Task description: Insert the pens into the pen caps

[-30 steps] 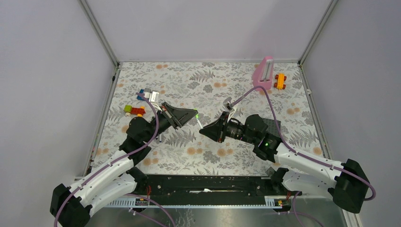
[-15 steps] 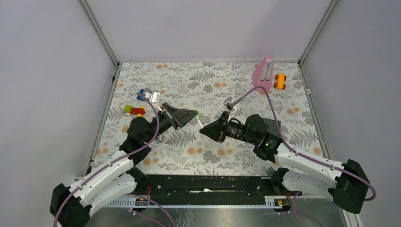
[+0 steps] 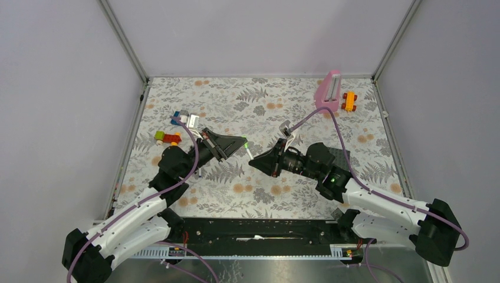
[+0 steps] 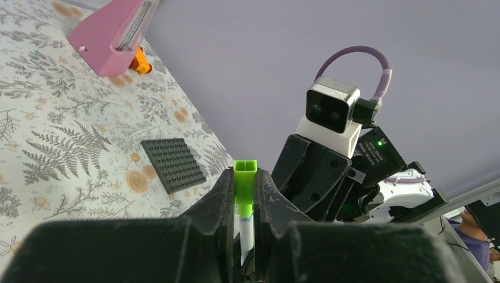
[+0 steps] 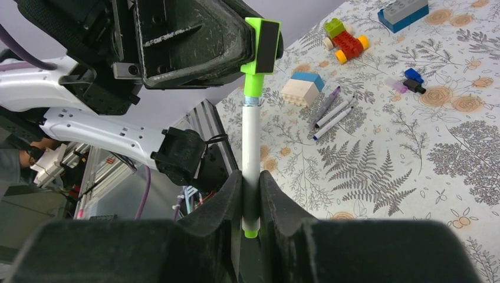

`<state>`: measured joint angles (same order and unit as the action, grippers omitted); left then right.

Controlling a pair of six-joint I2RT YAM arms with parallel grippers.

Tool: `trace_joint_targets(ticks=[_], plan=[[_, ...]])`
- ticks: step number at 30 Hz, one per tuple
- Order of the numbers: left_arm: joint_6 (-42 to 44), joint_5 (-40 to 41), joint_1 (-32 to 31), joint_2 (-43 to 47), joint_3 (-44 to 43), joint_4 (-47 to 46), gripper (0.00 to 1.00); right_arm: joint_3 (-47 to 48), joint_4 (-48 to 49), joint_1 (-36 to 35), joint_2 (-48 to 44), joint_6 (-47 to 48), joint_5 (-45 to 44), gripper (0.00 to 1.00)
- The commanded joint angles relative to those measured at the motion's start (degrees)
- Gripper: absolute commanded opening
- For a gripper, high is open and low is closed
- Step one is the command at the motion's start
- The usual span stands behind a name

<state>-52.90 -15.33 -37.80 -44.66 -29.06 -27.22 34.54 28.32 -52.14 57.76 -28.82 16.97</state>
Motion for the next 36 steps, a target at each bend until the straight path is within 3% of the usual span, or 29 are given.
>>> trace_joint_targets(ticks=[1,12,36], plan=[[0.0,0.9,-0.3,0.8,1.2,-3.7,0.00,1.8,8.6,-0.4,0.4,-2.6,-2.3,0.00],[-0.8,1.4,-0.6,0.6,1.4,-4.5,0.00,1.7,18.3,-0.4,3.5,-8.2,-5.3,0.00],[-0.1,0.9,-1.2,-0.4,2.1,-3.3,0.00,7.4,11.5,-0.4,5.6,-3.5,-10.2,0.00]])
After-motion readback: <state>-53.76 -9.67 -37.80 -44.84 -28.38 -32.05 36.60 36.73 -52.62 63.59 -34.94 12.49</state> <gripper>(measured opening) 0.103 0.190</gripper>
